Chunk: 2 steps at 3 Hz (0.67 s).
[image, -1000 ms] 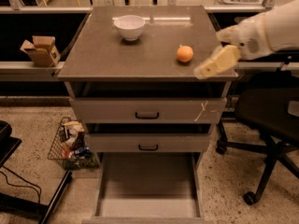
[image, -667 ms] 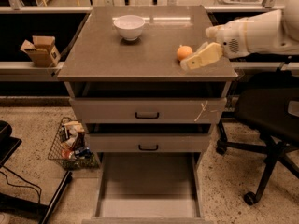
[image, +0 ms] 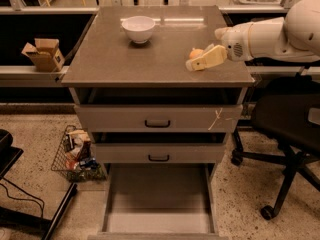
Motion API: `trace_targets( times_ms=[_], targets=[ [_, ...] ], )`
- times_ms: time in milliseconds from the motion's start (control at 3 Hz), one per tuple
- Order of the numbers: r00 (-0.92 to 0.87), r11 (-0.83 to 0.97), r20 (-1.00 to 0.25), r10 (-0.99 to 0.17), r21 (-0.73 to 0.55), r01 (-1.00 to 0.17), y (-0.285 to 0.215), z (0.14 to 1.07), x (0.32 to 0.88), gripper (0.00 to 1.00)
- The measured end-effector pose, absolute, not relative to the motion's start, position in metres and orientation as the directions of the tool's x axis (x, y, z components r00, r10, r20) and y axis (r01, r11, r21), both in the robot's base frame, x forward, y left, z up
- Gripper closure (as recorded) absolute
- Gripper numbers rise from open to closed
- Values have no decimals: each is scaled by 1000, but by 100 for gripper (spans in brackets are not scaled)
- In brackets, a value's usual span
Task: Place orange into bottom drawer
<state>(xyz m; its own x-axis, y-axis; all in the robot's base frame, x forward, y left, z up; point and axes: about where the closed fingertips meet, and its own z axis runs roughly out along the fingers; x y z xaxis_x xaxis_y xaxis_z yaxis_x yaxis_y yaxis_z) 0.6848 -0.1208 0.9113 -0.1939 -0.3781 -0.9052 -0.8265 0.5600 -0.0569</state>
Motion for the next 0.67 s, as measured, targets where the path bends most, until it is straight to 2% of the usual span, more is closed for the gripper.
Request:
trace_targets(
  times_ms=[667],
  targets=[
    [-172,538,-860,-480,-134,-832,-125,879,746,0]
  ],
)
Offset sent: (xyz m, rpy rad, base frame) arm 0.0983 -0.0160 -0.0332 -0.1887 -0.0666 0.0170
